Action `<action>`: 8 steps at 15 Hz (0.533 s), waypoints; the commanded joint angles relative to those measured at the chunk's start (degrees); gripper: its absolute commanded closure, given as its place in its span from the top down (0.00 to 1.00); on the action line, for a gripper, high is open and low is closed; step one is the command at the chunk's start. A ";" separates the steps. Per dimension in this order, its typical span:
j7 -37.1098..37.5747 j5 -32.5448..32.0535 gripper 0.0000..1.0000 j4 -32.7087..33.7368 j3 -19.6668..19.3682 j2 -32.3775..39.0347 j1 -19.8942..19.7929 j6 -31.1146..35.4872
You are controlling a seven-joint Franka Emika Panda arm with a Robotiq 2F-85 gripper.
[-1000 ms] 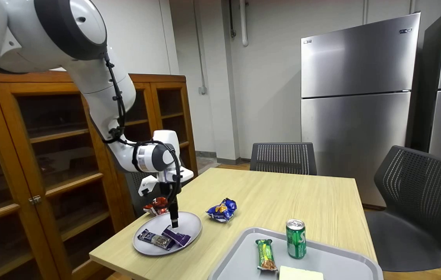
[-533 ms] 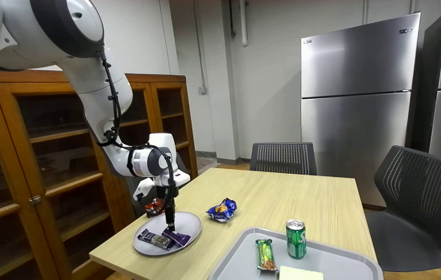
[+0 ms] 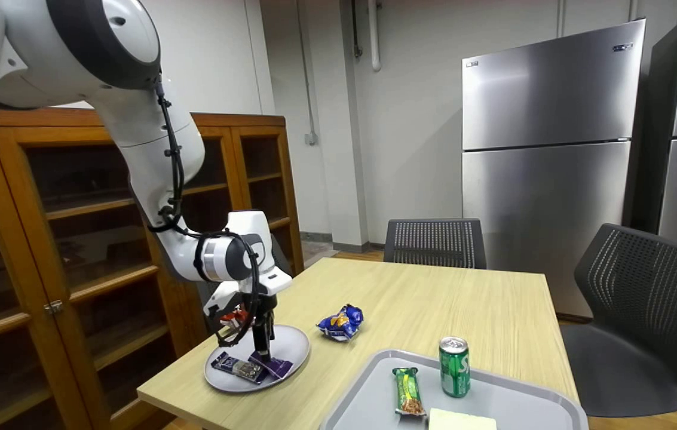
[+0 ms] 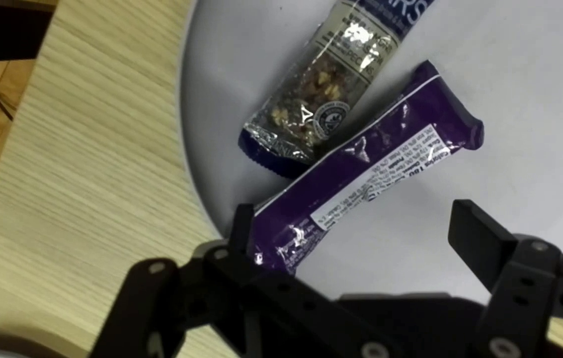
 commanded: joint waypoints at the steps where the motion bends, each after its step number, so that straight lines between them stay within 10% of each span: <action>1: 4.02 1.12 1.00 -1.43 -0.42 -0.55 0.40 0.85; 8: 7.70 1.00 1.00 -1.03 -0.03 1.18 -0.16 1.54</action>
